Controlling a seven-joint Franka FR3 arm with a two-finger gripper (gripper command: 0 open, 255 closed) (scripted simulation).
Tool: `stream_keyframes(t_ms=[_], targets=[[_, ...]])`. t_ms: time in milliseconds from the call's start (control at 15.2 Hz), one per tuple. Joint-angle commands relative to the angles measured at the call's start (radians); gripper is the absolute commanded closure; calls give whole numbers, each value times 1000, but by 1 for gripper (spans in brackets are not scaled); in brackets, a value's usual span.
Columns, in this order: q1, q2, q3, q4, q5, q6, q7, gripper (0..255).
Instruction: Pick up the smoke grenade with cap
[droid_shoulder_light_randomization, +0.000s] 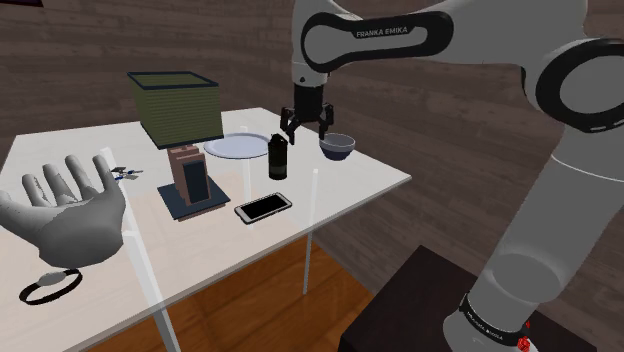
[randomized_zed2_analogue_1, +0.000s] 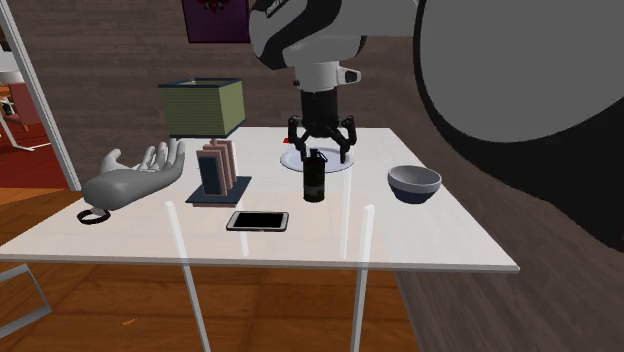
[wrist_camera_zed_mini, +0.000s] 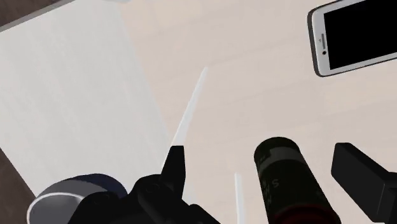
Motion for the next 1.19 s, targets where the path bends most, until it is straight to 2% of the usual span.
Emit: stream_keyframes(t_ms=[0, 330, 396, 858, 990, 1056, 1122], targets=[[11, 96, 11, 103, -32, -21, 53, 0], [65, 355, 11, 422, -112, -114, 151, 0], [73, 378, 8, 453, -118, -125, 157, 0], [61, 361, 6, 326, -115, -15, 168, 0], [61, 360, 6, 326, -115, -15, 168, 0], [61, 361, 6, 327, -115, -15, 168, 255], [61, 362, 6, 328, -115, -15, 168, 255]])
